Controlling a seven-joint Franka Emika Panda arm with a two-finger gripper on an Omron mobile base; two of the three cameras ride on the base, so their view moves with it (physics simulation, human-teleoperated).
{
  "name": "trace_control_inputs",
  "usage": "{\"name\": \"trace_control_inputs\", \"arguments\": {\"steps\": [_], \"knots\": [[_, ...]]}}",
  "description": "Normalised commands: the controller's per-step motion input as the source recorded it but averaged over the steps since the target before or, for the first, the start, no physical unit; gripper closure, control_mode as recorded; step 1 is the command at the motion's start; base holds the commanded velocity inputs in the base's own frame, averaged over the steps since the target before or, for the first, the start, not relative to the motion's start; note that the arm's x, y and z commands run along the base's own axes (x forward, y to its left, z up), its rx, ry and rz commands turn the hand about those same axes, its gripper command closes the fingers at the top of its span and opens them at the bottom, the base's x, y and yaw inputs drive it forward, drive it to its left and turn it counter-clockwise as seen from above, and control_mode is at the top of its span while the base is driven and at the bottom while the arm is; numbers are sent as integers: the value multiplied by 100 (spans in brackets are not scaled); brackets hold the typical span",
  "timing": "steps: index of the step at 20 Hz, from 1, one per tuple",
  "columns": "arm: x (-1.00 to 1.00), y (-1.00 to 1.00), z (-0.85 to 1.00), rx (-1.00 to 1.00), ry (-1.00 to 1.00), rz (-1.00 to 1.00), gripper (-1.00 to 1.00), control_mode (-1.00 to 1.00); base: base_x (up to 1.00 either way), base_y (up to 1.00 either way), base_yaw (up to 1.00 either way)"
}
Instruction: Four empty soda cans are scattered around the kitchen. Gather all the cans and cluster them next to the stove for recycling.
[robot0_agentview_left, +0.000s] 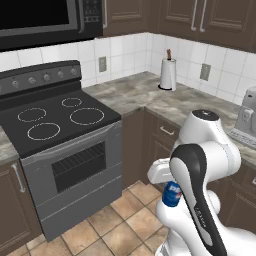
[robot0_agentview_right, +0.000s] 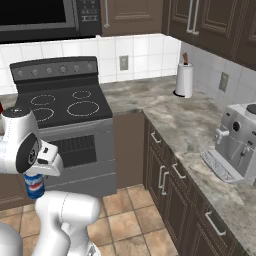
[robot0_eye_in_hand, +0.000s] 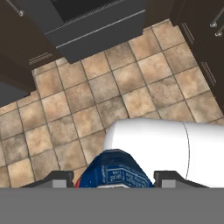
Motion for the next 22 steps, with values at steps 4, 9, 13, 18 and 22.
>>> {"name": "trace_control_inputs", "arguments": {"steps": [4,9,13,18,22], "knots": [[0,0,0,0,0,0,100,100,43,25,18],[0,0,0,0,0,0,100,100,48,34,18],[0,0,0,0,0,0,100,100,43,37,18],[0,0,0,0,0,0,100,100,20,48,16],[0,0,0,0,0,0,100,100,7,49,16]]}}
